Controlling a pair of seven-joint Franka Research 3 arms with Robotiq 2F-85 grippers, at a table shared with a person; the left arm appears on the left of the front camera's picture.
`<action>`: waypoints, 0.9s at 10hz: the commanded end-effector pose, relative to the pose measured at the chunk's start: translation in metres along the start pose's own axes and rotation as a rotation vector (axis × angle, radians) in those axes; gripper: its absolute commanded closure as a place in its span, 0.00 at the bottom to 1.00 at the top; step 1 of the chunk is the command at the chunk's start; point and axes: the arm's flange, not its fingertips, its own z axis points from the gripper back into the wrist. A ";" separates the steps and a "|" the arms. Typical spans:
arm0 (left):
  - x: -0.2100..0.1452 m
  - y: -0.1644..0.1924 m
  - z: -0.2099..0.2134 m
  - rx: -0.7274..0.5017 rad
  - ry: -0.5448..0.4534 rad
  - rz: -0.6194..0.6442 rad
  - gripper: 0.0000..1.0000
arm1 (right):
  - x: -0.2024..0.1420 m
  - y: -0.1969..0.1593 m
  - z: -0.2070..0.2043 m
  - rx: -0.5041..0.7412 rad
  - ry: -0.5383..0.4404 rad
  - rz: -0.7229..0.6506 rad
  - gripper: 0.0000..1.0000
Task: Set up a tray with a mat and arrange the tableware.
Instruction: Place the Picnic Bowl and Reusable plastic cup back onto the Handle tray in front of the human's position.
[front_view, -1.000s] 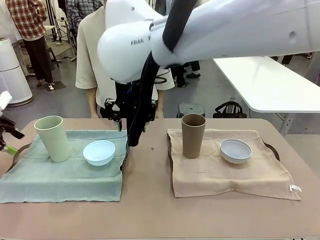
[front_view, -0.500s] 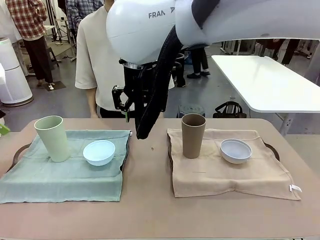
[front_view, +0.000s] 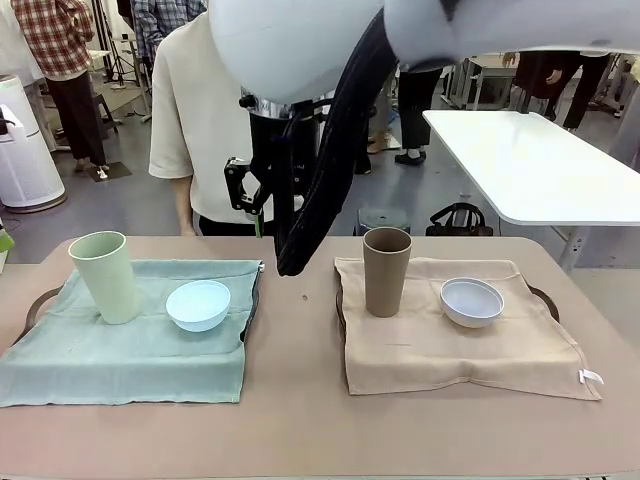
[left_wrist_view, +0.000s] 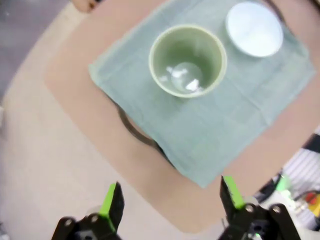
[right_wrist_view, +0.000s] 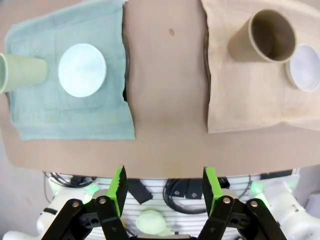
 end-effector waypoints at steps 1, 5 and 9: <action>0.005 0.004 0.024 -0.162 0.060 0.026 0.00 | -0.017 -0.012 0.004 -0.012 0.023 -0.022 0.23; -0.001 -0.003 0.009 -0.073 0.039 0.004 0.00 | -0.012 -0.004 0.013 -0.004 0.010 -0.002 0.23; -0.001 -0.003 0.009 -0.073 0.039 0.004 0.00 | -0.012 -0.004 0.013 -0.004 0.010 -0.002 0.23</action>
